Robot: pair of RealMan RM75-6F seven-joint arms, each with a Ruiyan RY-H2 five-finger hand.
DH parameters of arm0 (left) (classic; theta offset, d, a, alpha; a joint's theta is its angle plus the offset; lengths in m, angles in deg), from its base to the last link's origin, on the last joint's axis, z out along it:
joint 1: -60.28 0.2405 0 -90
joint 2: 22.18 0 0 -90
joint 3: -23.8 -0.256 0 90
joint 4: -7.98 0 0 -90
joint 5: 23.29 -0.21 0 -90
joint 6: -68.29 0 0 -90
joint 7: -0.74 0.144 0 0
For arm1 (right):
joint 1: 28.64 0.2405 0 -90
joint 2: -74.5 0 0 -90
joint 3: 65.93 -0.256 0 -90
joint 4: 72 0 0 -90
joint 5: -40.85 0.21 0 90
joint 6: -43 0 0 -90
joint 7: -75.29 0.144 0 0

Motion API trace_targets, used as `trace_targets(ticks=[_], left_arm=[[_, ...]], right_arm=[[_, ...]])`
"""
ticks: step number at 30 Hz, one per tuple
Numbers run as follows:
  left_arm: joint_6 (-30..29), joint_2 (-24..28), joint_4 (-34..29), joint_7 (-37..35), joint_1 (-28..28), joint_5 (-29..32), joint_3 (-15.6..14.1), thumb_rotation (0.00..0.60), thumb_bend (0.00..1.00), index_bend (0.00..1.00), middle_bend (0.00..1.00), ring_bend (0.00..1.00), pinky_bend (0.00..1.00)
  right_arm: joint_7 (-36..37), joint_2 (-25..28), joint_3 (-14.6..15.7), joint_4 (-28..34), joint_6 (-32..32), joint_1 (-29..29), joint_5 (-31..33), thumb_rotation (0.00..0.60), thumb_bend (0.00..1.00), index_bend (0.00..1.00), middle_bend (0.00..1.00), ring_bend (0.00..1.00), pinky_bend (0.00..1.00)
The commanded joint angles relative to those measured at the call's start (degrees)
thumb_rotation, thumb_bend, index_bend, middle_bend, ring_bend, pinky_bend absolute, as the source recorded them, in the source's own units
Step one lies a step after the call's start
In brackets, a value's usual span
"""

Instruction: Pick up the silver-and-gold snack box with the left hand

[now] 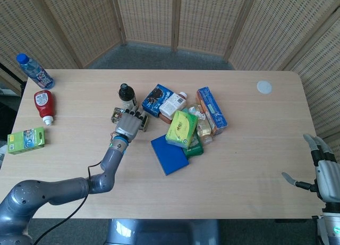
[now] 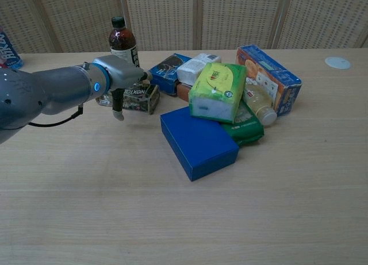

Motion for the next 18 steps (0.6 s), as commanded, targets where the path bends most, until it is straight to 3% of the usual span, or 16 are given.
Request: trace_targets(ticks=[1, 18], left_arm=[[0.4, -0.5, 1.2, 0.0, -0.1, 0.4, -0.3, 0.6, 0.0, 0.0, 0.0, 0.0, 0.0], [2.4, -4.4, 8.7, -0.5, -0.7, 1.0, -0.8, 0.6, 0.0, 0.0, 0.0, 0.0, 0.0]], right_arm=[[0.0, 0.0, 0.0, 0.0, 0.0, 0.0, 0.0, 0.513, 0.0, 0.0, 0.0, 0.0, 0.0], [0.6, 0.2, 0.0, -0.1, 0.4, 0.1, 0.4, 0.513, 0.0, 0.0, 0.0, 0.0, 0.0]])
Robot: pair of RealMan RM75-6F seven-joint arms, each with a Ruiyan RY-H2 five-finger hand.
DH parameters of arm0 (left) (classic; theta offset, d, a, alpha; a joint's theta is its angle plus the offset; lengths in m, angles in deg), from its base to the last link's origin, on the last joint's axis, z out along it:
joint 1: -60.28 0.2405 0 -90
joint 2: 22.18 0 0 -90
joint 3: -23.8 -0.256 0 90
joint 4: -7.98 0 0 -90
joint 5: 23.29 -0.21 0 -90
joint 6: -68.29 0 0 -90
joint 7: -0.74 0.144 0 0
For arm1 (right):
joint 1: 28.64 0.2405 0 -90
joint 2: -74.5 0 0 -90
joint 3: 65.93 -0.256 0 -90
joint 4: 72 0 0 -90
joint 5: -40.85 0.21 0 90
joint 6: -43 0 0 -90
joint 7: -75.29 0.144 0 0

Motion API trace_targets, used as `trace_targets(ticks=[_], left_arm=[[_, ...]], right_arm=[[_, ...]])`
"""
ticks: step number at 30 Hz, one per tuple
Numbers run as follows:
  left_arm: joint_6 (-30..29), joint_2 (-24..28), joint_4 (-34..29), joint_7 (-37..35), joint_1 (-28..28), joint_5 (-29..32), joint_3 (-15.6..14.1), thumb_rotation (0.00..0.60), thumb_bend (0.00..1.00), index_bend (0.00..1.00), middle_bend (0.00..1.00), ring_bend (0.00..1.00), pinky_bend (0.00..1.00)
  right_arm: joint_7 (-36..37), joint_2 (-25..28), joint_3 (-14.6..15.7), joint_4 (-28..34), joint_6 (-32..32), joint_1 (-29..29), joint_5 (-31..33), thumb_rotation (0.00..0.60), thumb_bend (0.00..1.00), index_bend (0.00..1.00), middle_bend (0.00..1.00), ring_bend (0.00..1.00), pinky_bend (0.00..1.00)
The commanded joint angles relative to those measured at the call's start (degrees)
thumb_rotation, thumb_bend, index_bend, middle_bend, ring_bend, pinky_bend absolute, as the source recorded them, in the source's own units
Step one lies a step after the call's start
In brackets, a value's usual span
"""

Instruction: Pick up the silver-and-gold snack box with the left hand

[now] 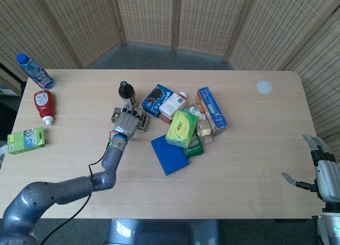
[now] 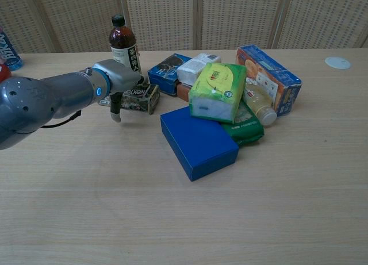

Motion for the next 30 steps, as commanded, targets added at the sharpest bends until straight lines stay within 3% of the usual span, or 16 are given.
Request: trace_targets(ticks=[1, 4, 7, 10, 18, 20, 24, 30], left_arm=[[0.2, -0.8, 1.1, -0.3, 0.0, -0.3, 0.1, 0.6, 0.0, 0.0, 0.0, 0.0, 0.0], [-0.2, -1.9, 2.5, -1.1, 0.1, -1.7, 0.0, 0.6, 0.0, 0.0, 0.0, 0.0, 0.03], [-0.8, -3.1, 4.1, -2.0, 0.4, -3.9, -0.2, 0.6, 0.0, 0.02, 0.02, 0.01, 0.27], [-1.7, -4.3, 5.8, -2.3, 0.8, -5.5, -0.3, 0.6, 0.0, 0.18, 0.24, 0.17, 0.53], [-2.9, -5.4, 7.4, -4.8, 2.0, -11.2, -0.6, 0.6, 0.0, 0.54, 0.64, 0.51, 0.81], [-3.2, -5.2, 7.5, -5.9, 2.4, -12.8, -0.4, 0.6, 0.0, 0.59, 0.69, 0.55, 0.84], [-4.2, -4.0, 6.1, -6.5, 2.9, -15.1, 0.0, 0.6, 0.0, 0.61, 0.71, 0.56, 0.86], [-7.9, 1.5, -3.2, -6.6, 3.4, -17.8, 2.0, 0.6, 0.0, 0.61, 0.7, 0.56, 0.86]], right_arm=[[0.2, 0.1, 0.0, 0.0, 0.0, 0.0, 0.1, 0.514, 0.0, 0.0, 0.0, 0.0, 0.0], [0.4, 0.2, 0.0, 0.0, 0.1, 0.0, 0.0, 0.515, 0.0, 0.0, 0.0, 0.0, 0.0], [0.5, 0.2, 0.0, 0.0, 0.0, 0.0, -0.1, 0.517, 0.0, 0.0, 0.0, 0.0, 0.0], [0.9, 0.3, 0.0, 0.0, -0.1, -0.1, -0.1, 0.514, 0.0, 0.0, 0.0, 0.0, 0.0], [1.6, 0.7, 0.0, 0.2, -0.2, -0.2, -0.4, 0.515, 0.0, 0.0, 0.0, 0.0, 0.0], [1.8, 0.7, 0.0, 0.3, -0.2, -0.2, -0.4, 0.513, 0.0, 0.0, 0.0, 0.0, 0.0], [1.9, 0.8, 0.0, 0.3, -0.2, -0.2, -0.3, 0.517, 0.0, 0.0, 0.0, 0.0, 0.0], [2.0, 0.9, 0.0, 0.5, -0.4, -0.3, -0.4, 0.516, 0.0, 0.0, 0.0, 0.0, 0.0]])
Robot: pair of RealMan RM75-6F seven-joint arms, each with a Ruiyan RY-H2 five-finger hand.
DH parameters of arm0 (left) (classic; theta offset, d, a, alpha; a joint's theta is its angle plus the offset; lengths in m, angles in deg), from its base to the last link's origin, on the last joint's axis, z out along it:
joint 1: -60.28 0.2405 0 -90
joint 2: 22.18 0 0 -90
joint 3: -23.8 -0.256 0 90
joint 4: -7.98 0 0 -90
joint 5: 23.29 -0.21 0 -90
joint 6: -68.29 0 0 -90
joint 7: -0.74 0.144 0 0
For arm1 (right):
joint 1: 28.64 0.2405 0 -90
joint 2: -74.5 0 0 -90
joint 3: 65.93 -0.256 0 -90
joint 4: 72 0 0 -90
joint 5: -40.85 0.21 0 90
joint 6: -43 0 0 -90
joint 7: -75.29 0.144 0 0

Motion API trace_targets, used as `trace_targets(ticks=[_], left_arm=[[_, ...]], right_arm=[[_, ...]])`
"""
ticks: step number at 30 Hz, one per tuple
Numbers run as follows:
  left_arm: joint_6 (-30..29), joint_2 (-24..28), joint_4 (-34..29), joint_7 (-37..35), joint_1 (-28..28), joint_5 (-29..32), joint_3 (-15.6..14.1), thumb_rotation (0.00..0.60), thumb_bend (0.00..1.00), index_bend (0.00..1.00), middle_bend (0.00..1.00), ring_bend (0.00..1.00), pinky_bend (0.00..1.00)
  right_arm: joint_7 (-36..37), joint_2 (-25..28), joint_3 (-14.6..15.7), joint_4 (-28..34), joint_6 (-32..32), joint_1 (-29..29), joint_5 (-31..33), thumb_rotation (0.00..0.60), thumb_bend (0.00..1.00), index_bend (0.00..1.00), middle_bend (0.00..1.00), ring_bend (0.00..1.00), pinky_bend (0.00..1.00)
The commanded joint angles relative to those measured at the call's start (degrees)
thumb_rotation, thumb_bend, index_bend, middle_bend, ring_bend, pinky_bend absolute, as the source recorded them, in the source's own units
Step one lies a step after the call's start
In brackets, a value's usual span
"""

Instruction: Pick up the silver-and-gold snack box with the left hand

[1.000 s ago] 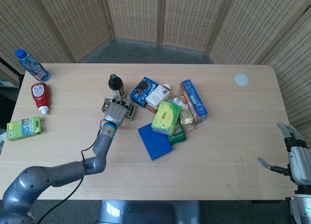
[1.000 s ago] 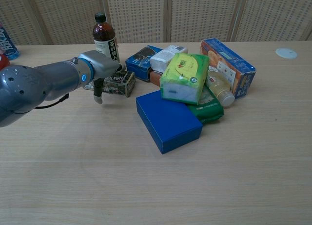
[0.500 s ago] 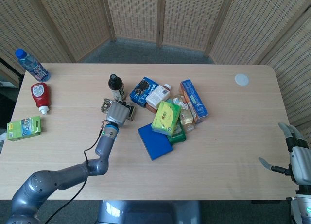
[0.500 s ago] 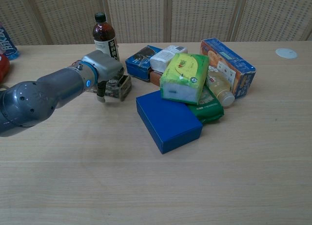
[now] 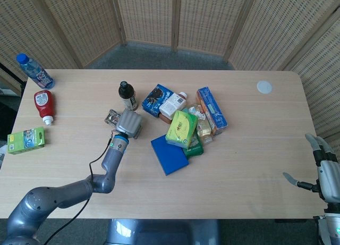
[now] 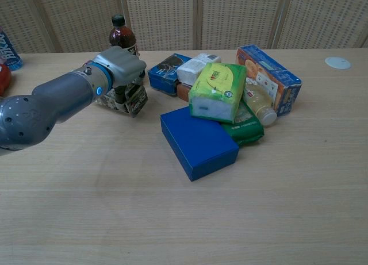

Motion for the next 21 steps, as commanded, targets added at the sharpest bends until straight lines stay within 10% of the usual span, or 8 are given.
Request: trace_targets(ticks=[1, 13, 21], left_arm=[[-3.4, 5.2, -8.6, 0.3, 0.3, -1.8, 2.1, 0.6, 0.0, 0.61, 0.7, 0.56, 0.86], [-14.4, 29.9, -49.9, 15.3, -3.7, 6.2, 11.8, 0.6, 0.0, 0.61, 0.68, 0.56, 0.86], [-20.1, 42.5, -61.3, 21.8, -7.8, 12.4, 18.0, 0.6, 0.0, 0.6, 0.66, 0.56, 0.86]], right_arm=[[0.0, 0.1, 0.0, 0.1, -0.1, 0.0, -0.1, 0.515, 0.0, 0.0, 0.0, 0.0, 0.0], [0.4, 0.6, 0.3, 0.9, -1.1, -0.5, -1.2, 0.515, 0.0, 0.0, 0.0, 0.0, 0.0], [1.1, 1.1, 0.2, 1.3, -1.6, -0.7, -1.3, 0.512, 0.0, 0.0, 0.0, 0.0, 0.0]])
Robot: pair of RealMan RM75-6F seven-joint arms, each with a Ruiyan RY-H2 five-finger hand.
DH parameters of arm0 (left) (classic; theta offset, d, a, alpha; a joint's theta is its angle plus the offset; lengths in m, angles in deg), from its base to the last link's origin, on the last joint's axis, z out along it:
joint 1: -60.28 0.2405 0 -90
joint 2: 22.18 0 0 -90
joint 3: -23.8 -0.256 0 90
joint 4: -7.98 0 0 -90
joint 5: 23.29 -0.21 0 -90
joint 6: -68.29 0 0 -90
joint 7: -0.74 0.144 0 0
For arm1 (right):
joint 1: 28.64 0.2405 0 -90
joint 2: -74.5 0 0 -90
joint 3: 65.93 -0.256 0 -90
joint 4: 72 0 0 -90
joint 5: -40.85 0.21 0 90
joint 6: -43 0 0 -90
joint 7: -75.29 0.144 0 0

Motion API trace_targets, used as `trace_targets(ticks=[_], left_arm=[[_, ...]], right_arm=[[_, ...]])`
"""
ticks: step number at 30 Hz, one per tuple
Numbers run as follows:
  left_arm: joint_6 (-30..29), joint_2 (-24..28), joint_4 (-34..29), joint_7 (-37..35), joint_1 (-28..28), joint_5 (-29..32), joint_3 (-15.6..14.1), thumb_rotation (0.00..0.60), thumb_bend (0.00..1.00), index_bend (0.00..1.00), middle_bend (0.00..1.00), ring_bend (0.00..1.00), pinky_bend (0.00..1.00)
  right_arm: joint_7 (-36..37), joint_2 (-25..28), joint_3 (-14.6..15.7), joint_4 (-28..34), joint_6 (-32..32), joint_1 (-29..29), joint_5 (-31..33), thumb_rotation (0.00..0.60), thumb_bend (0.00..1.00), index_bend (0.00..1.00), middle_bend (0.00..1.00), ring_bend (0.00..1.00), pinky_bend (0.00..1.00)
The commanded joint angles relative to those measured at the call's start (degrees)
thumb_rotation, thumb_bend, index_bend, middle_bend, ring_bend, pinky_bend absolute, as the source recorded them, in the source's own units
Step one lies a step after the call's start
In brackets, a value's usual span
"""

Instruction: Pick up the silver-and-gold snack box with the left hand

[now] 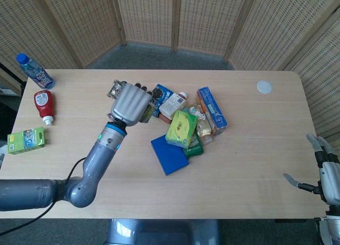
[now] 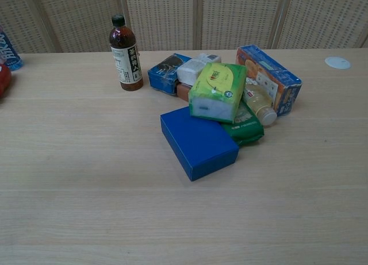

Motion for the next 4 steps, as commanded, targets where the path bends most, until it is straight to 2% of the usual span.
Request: trace_targets(ticks=[1, 4], left_arm=[[-4.0, 7.0, -5.9, 4.4, -3.1, 3.9, 4.0, 0.6, 0.0, 0.6, 0.66, 0.56, 0.86], [-4.8, 9.7, -7.7, 4.5, -4.1, 5.2, 4.9, 0.6, 0.0, 0.6, 0.66, 0.56, 0.86]], right_arm=[[0.1, 0.0, 0.0, 0.0, 0.0, 0.0, 0.1, 0.513, 0.0, 0.0, 0.0, 0.0, 0.0], [0.3, 0.1, 0.0, 0.0, 0.1, 0.0, 0.1, 0.512, 0.0, 0.0, 0.0, 0.0, 0.0]])
